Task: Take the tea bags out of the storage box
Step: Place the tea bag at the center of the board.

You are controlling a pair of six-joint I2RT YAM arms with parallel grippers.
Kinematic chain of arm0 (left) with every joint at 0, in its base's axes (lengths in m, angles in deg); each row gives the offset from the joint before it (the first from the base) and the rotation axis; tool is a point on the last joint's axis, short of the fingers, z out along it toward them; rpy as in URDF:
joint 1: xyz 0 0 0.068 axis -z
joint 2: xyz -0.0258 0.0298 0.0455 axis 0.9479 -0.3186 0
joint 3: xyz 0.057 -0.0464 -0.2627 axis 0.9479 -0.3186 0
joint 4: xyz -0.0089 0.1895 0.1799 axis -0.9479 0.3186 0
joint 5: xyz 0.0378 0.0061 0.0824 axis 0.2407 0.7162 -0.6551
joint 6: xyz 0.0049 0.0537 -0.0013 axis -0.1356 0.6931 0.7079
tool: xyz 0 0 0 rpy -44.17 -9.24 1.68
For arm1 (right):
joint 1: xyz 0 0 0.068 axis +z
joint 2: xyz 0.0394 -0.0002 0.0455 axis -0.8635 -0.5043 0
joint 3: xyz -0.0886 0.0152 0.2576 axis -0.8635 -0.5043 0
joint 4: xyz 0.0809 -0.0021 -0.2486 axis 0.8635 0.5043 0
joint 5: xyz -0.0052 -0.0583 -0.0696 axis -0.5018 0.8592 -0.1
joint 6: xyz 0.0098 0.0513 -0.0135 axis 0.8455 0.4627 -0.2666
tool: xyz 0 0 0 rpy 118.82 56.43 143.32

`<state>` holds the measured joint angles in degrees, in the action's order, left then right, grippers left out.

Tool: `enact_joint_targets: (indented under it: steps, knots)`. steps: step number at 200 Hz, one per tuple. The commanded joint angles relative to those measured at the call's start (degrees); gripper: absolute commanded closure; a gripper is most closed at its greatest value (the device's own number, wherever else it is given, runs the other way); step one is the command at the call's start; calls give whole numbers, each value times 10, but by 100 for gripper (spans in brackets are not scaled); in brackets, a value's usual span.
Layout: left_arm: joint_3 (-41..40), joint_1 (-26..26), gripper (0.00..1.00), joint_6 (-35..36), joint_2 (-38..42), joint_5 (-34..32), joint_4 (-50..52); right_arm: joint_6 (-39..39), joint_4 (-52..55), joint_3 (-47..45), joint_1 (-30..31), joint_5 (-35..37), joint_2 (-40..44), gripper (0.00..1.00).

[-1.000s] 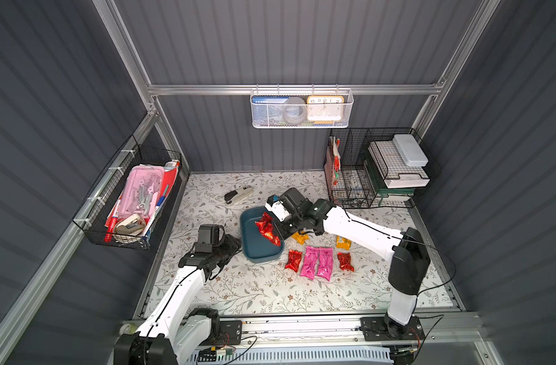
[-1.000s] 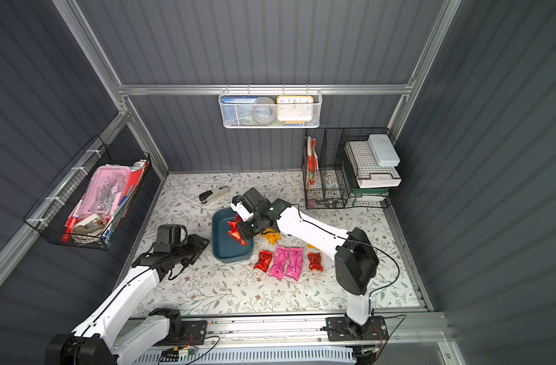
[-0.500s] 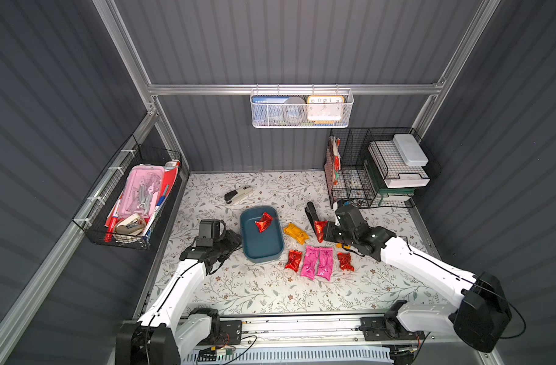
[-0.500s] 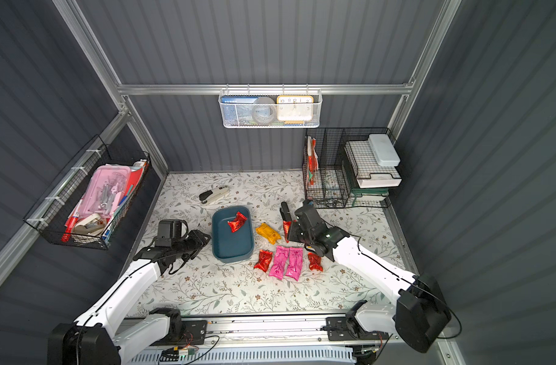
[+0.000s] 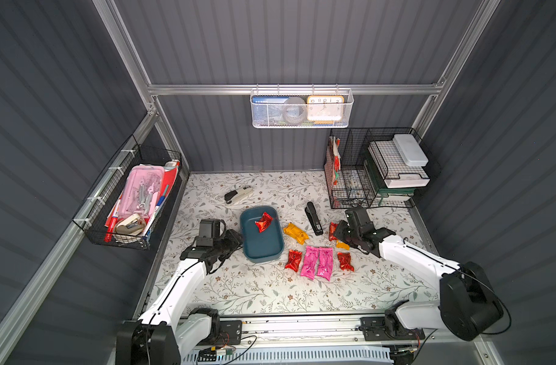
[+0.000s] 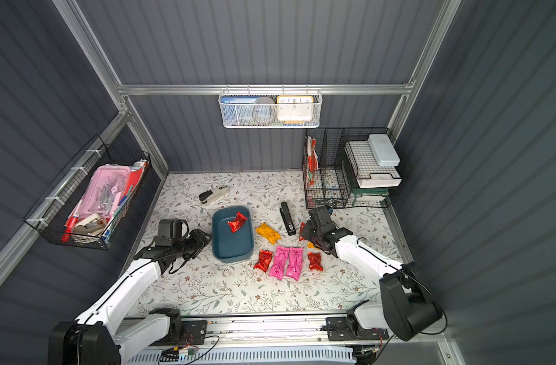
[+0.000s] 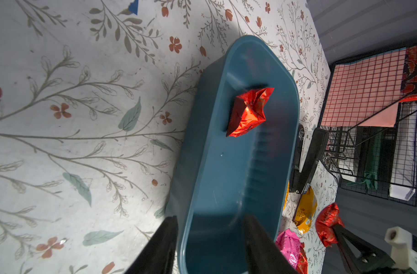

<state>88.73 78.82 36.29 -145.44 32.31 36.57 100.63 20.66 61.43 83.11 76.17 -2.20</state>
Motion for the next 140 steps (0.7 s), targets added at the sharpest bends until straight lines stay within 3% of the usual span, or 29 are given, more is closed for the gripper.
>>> enact_joint_targets:
  steps: [1, 85, 96, 116, 140]
  knots:
    - [6, -4, 50, 12, 0, 14, -5, -15, -2, 34, -8, -24, -32, 100]
    - [8, -3, 51, 10, -4, 7, -6, -40, -5, 59, -15, -47, -125, 100]
    - [8, -4, 51, 10, -3, 7, -5, -40, -3, 57, -15, -44, -124, 94]
    - [7, -3, 51, 10, -3, 8, -5, -54, 4, 58, -14, -38, -117, 73]
    - [5, -4, 50, 14, -4, 6, -6, -75, 31, 71, -14, -29, -87, 63]
